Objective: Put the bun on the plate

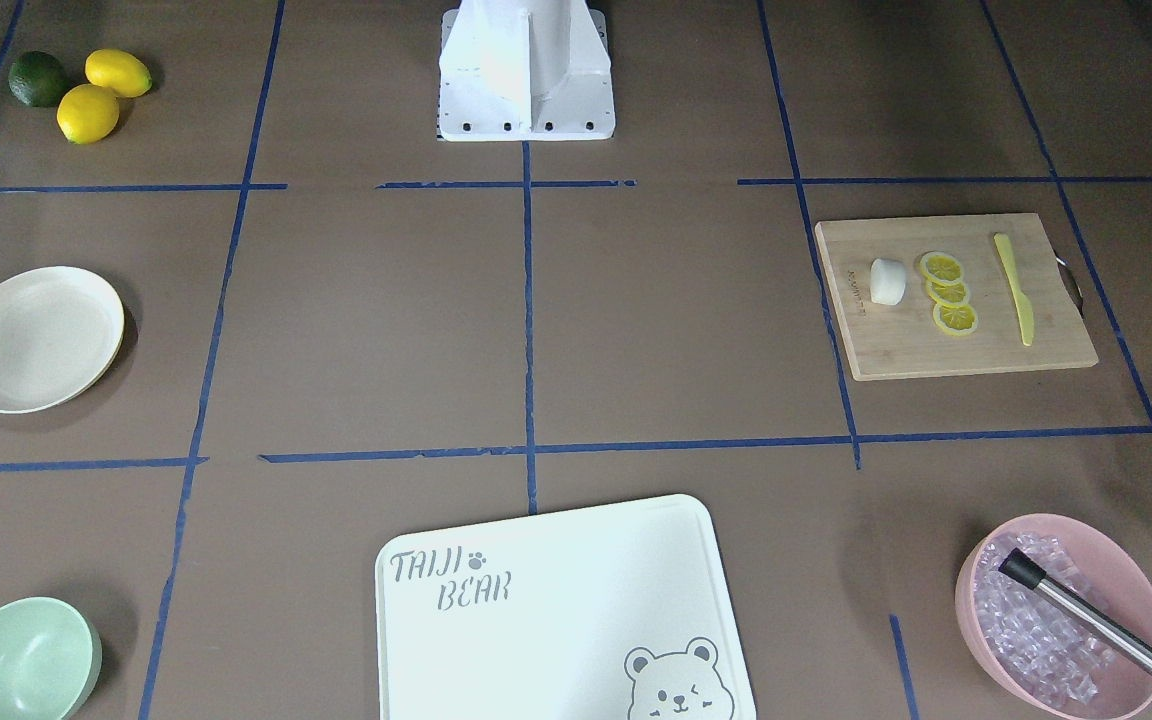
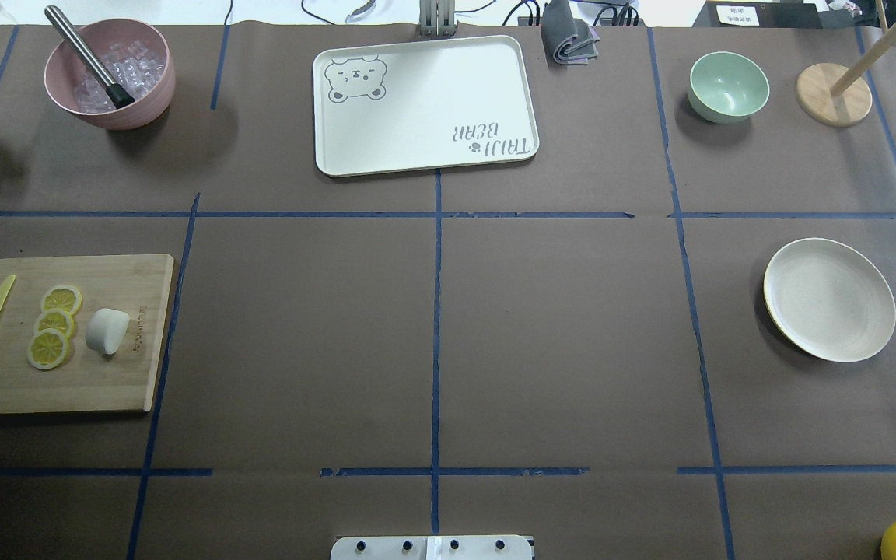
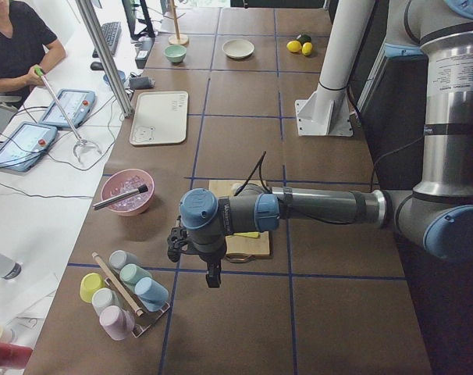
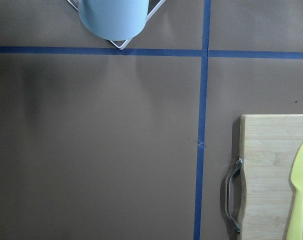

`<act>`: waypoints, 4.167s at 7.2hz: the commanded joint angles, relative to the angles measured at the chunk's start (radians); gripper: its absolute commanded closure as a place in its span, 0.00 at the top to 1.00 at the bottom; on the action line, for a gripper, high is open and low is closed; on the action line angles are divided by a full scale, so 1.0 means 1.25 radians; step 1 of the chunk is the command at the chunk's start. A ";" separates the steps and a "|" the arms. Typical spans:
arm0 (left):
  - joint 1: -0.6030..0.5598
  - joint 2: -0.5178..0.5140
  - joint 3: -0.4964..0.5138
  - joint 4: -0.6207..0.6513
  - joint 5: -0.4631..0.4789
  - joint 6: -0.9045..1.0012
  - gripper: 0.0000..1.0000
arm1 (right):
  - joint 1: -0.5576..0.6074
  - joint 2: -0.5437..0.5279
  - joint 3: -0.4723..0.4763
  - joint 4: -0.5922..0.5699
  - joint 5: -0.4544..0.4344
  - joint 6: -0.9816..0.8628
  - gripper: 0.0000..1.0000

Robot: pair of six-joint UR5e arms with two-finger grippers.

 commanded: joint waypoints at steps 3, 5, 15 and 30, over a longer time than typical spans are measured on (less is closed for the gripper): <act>0.000 0.002 -0.010 -0.001 0.000 0.002 1.00 | -0.001 -0.001 0.002 0.001 0.001 -0.002 1.00; 0.001 0.002 -0.009 -0.001 0.005 0.001 1.00 | -0.001 -0.001 0.004 0.001 0.001 -0.004 1.00; 0.001 0.018 -0.034 -0.012 -0.011 0.001 1.00 | -0.050 0.001 -0.020 0.073 0.083 0.016 1.00; 0.000 0.022 -0.063 -0.012 -0.011 0.000 1.00 | -0.282 0.075 -0.272 0.543 0.053 0.579 0.08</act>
